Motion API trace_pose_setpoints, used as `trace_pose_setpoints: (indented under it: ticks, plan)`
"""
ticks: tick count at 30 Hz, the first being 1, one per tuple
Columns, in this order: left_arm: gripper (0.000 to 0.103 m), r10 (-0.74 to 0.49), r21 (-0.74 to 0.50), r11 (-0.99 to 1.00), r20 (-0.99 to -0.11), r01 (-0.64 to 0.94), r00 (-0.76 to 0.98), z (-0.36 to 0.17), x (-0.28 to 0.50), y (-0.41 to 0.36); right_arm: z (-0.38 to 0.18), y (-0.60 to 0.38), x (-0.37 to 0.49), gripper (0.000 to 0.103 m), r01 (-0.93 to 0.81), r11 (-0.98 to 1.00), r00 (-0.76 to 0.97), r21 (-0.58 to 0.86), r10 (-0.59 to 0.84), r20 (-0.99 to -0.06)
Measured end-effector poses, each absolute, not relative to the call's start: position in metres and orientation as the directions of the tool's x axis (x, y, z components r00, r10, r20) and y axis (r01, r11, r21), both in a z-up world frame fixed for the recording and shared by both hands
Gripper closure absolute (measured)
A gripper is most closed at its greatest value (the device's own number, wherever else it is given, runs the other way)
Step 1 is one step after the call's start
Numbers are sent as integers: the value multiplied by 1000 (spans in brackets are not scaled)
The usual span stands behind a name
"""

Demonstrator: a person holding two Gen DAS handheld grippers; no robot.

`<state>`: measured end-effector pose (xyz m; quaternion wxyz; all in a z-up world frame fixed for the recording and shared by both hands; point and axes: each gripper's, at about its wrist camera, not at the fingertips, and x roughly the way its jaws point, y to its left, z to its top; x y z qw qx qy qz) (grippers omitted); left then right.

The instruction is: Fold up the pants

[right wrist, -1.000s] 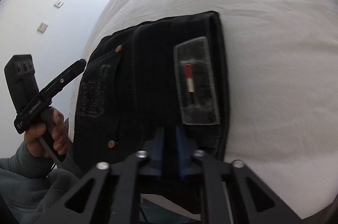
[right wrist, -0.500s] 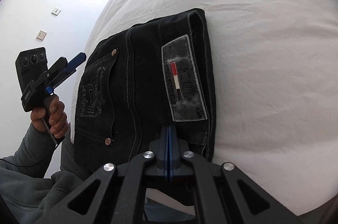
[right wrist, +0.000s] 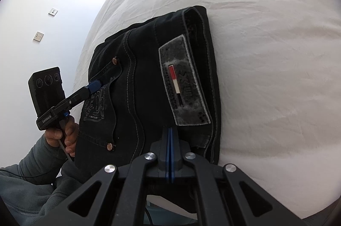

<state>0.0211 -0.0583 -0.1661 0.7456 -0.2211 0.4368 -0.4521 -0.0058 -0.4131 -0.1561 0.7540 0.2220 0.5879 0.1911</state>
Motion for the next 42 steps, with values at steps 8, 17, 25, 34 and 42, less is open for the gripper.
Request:
trace_pose_setpoints:
  ticks: [8, 17, 25, 34, 42]
  plan:
    - [71, -908, -774, 411, -394, 482, 141, -164, -22, -48, -158, -397, -3, 103, -26, 836, 237, 548, 538, -809]
    - [71, -870, -697, 432, -489, 572, 62, -168, -66, -71, -166, -398, -8, 103, -20, 816, 253, 578, 563, -787]
    - [69, -802, -539, 483, -589, 691, 101, -136, -81, -62, -131, -406, -18, 72, -75, 824, 322, 562, 554, -768]
    - [37, -746, -583, 653, -605, 483, 277, -124, -53, 3, -141, -432, 12, 30, -27, 835, 363, 550, 521, -773]
    - [37, -717, -666, 696, -664, 266, 212, -163, -8, -7, -175, -435, 42, 39, 24, 744, 332, 668, 624, -707]
